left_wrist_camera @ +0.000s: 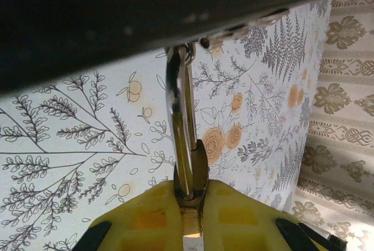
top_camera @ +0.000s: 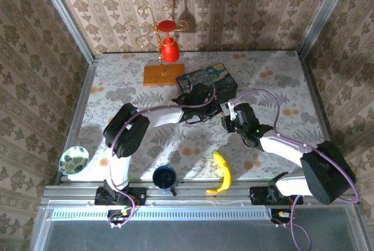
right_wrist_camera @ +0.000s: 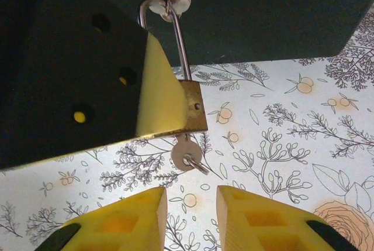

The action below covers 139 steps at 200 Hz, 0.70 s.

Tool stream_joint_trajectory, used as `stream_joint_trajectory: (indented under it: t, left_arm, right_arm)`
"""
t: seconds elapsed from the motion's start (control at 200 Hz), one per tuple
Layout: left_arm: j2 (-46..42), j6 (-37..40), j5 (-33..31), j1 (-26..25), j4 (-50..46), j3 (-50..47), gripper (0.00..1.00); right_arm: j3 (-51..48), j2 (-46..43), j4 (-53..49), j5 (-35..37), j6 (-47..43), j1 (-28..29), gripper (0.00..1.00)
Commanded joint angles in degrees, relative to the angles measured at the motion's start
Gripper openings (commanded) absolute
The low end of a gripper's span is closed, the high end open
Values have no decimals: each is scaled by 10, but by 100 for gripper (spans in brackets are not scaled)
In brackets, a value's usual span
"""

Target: Unlock the padlock with the key

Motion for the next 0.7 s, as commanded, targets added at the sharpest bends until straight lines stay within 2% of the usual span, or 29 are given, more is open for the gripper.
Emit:
stream_joint_trajectory:
  t: [0.0, 0.42, 0.69]
  left_arm:
    - [-33, 1, 14, 5, 18, -2, 0]
    - [-33, -2, 30, 6, 18, 5, 0]
    - [-38, -2, 31, 6, 19, -1, 0]
  right_arm:
    - [16, 7, -10, 16, -15, 8, 30]
    - [28, 36, 3, 39, -24, 22, 29]
    - [34, 58, 23, 47, -21, 22, 25]
